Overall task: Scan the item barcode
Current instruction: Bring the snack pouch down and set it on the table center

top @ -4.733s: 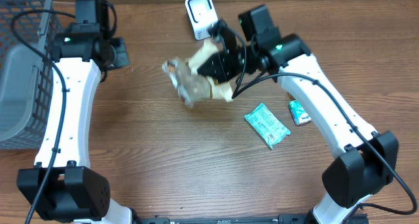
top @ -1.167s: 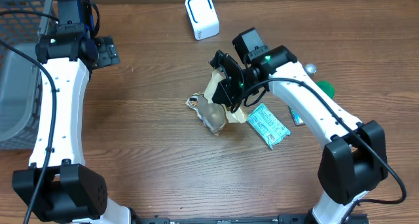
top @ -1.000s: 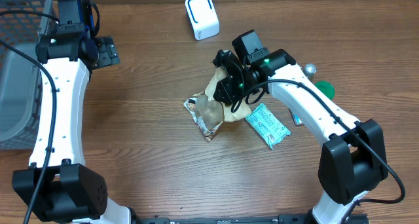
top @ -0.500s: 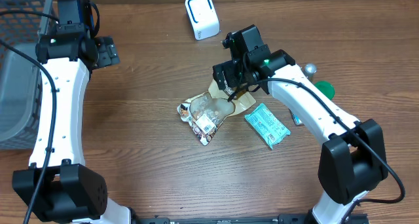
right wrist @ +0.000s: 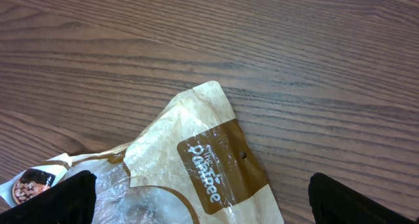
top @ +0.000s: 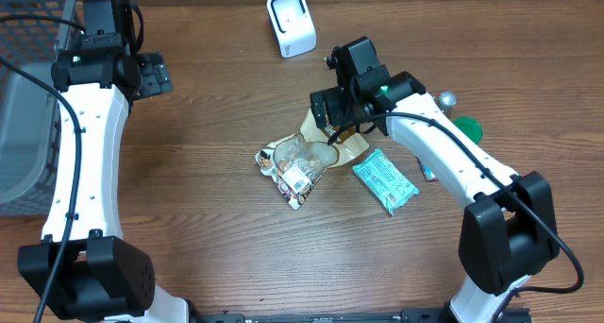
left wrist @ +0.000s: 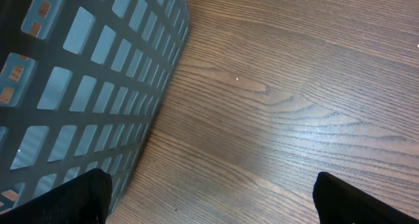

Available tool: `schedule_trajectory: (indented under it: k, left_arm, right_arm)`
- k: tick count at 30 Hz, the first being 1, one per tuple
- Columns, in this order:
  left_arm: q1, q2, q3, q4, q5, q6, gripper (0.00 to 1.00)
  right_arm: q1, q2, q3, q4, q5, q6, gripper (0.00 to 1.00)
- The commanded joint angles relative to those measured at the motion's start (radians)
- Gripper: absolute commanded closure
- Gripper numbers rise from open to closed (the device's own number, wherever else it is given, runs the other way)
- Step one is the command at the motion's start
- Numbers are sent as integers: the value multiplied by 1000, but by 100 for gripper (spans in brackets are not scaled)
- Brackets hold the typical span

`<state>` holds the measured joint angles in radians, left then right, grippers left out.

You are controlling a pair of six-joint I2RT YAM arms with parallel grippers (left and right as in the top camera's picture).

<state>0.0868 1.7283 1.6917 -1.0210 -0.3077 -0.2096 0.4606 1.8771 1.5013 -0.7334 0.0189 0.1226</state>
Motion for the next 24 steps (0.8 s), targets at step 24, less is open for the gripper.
schedule_trajectory:
  k: [24]
  left_arm:
    - [-3, 6, 13, 1, -13, 0, 1]
  right_arm:
    - [-4, -99, -3, -11, 14, 8, 0]
